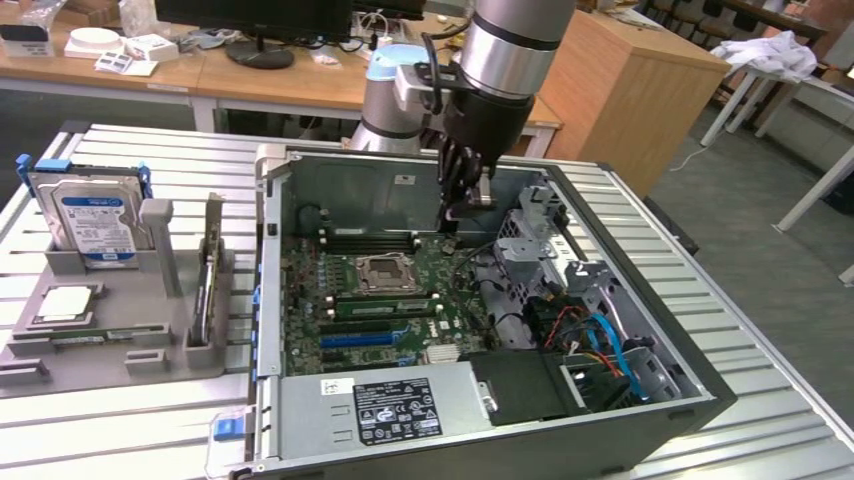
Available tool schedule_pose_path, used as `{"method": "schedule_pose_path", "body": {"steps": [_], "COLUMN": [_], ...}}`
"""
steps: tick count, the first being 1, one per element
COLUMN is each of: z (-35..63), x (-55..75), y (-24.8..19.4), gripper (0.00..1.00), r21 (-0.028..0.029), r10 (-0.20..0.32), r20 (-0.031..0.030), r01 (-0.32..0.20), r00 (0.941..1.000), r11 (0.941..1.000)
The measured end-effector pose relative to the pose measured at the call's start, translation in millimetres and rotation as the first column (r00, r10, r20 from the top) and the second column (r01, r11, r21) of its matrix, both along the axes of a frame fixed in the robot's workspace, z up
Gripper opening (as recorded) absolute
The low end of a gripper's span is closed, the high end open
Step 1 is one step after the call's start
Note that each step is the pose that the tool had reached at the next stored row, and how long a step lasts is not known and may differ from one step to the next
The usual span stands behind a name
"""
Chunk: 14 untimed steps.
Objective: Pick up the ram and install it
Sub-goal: 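Press down the ram until it locks into place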
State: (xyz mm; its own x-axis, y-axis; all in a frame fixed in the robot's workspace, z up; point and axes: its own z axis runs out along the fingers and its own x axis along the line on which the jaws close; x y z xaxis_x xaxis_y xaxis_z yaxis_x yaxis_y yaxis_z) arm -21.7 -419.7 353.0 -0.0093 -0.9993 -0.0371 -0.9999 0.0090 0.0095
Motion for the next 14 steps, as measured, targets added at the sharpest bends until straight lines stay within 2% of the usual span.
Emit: {"method": "schedule_pose_path", "body": {"steps": [14], "z": [0.0], "x": [15.1], "y": [0.0], "gripper": [0.11], "r21": [0.0000], "r10": [0.000], "r20": [-0.0001], "r01": [0.000], "r00": [1.0000], "r11": [1.0000]}}
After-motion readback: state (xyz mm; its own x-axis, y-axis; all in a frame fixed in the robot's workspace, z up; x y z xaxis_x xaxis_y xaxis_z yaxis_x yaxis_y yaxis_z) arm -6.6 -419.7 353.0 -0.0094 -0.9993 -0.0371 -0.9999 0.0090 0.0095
